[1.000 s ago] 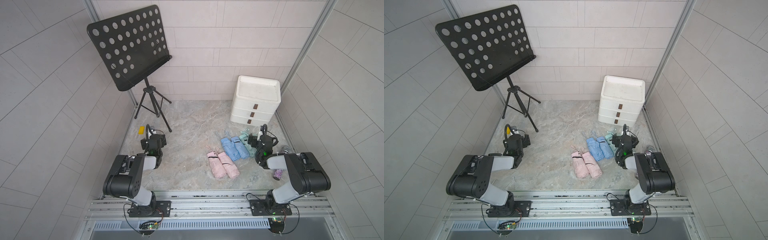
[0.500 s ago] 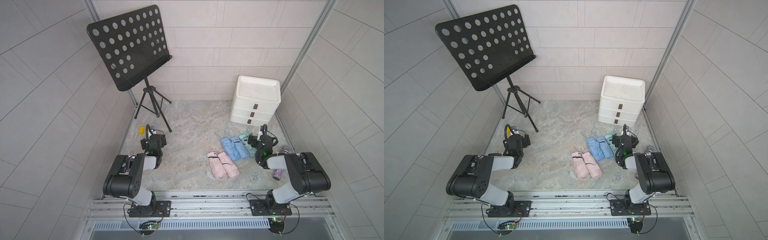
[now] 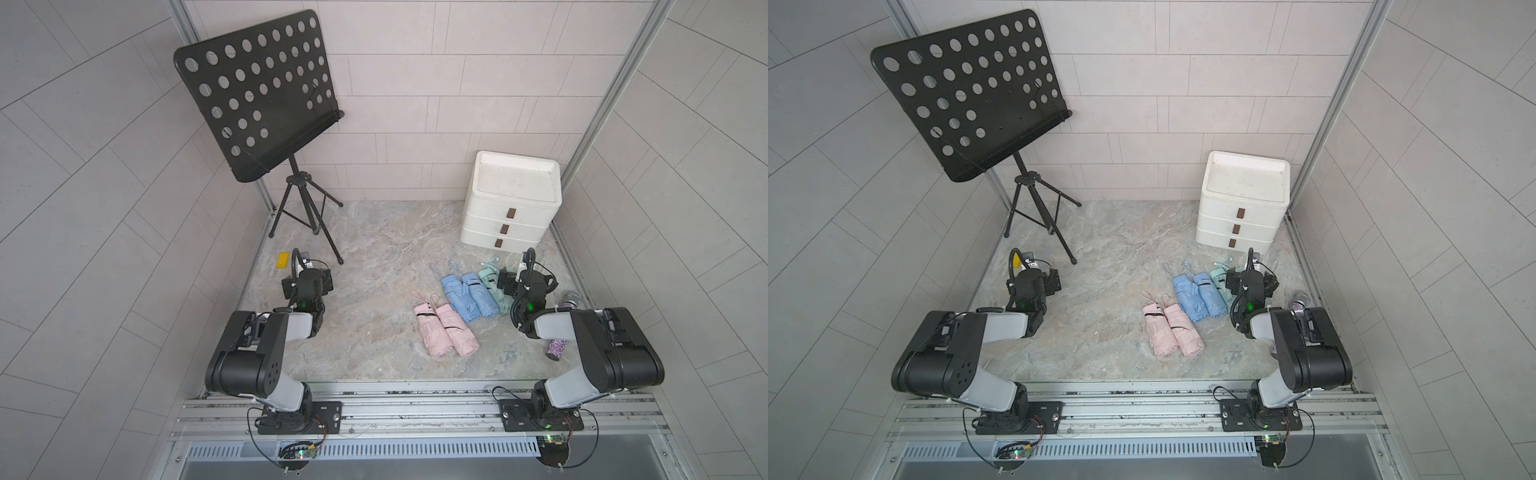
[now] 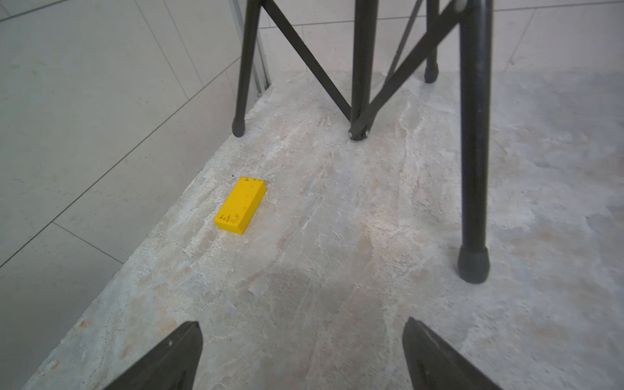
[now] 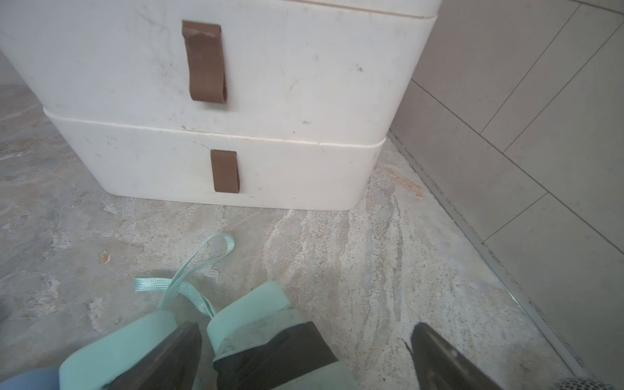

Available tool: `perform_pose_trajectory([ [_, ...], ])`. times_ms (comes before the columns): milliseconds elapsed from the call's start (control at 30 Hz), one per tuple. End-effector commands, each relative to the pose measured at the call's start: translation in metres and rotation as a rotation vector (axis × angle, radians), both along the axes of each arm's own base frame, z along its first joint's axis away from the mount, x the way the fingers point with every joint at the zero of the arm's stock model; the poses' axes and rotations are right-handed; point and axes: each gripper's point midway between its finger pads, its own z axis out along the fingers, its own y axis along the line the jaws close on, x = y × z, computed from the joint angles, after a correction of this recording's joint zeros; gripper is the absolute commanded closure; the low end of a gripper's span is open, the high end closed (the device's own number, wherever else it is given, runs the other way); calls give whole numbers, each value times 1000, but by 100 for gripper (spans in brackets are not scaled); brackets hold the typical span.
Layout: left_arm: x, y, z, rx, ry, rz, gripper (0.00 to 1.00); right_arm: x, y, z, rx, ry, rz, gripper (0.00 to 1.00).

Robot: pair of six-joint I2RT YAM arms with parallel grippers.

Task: Place the umbrella in the drawer by color
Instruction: Move the storage box to the center of the board.

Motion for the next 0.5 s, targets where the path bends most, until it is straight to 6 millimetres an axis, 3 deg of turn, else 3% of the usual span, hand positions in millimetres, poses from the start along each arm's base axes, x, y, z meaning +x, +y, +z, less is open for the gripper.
perform_pose_trajectory([
  [0, 9, -18, 28, 0, 96, -116, 0, -2, -6, 23, -9, -25, -44, 0],
  [133, 7, -10, 50, 9, 128, -95, 0, -1, -9, 53, 13, 10, -74, 0],
  [233, 1, -1, 85, 17, 42, -62, 0, 0, -14, 86, 150, -1, -169, 0],
  [300, -3, 7, 109, 28, 8, -33, 0, -11, -25, 93, 260, 38, -288, 1],
  [400, 2, 16, 132, 32, 54, -13, 0, -6, -24, 114, 372, 42, -246, 0],
  [467, 7, 18, 147, 11, 74, -36, 0, -3, -21, 139, 361, 30, -210, 0],
])
